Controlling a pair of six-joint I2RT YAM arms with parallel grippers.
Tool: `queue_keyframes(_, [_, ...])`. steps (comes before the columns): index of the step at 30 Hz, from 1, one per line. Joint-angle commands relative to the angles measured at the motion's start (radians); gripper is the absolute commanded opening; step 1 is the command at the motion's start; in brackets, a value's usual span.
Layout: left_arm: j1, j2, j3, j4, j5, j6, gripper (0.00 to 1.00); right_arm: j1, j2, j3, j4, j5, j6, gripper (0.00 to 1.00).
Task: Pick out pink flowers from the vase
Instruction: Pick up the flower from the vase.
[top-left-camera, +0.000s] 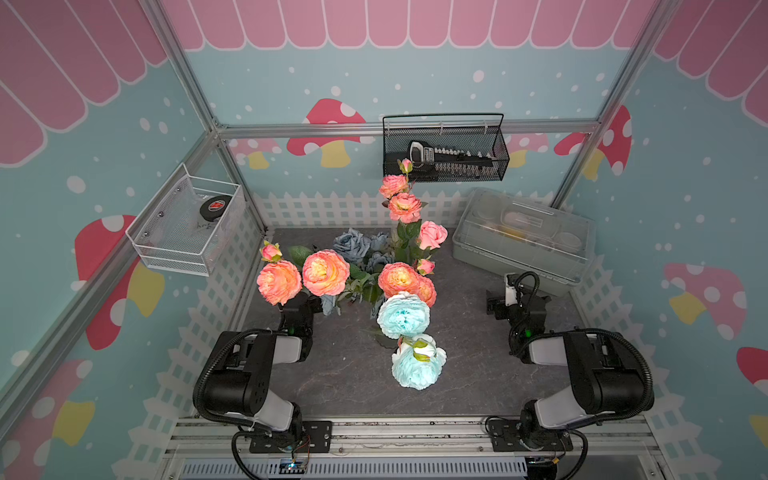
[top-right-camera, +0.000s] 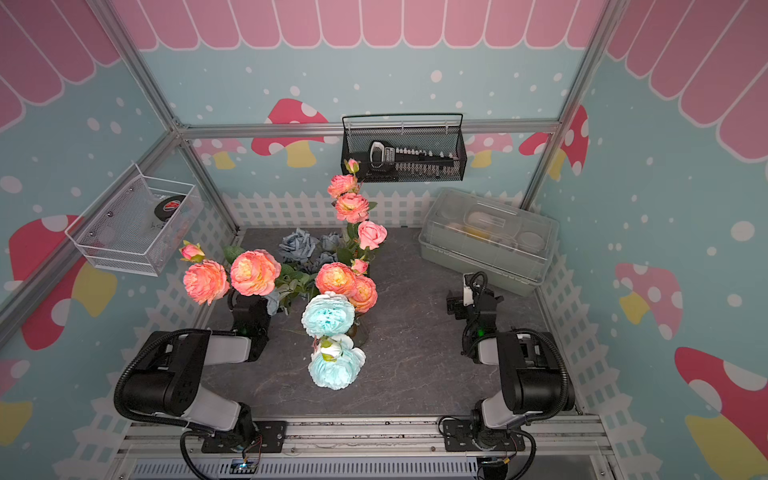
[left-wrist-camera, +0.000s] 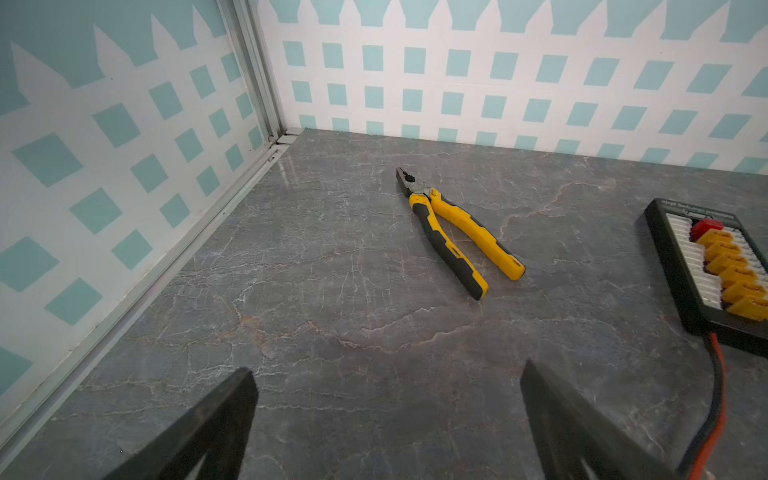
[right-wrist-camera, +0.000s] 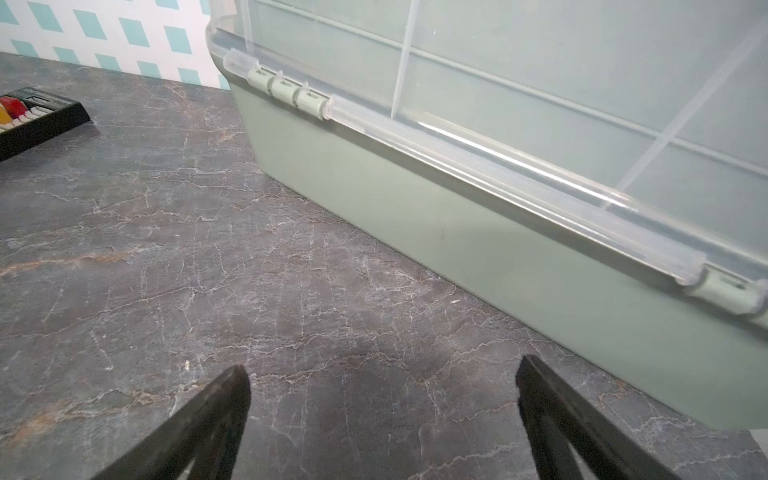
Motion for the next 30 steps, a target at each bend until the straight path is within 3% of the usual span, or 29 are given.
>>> queue_keyframes(1, [0.007,-0.004,0.018,0.019,0.011,0.017,0.99,-0.004,-0.005,0.004,0.013,-0.006,-0.014,0.99])
queue_keyframes(6, [0.007,-0.004,0.017,0.021,0.011,0.017,0.99,-0.004,-0.003,0.004,0.010,-0.004,-0.010,0.99])
queue_keyframes(9, [0.007,-0.004,0.018,0.020,0.011,0.017,0.99,-0.006,-0.002,0.020,-0.018,0.080,0.023,0.99])
queue_keyframes(30, [0.007,-0.003,0.018,0.019,0.011,0.017,1.00,-0.011,0.005,0.028,-0.024,0.071,0.028,0.99])
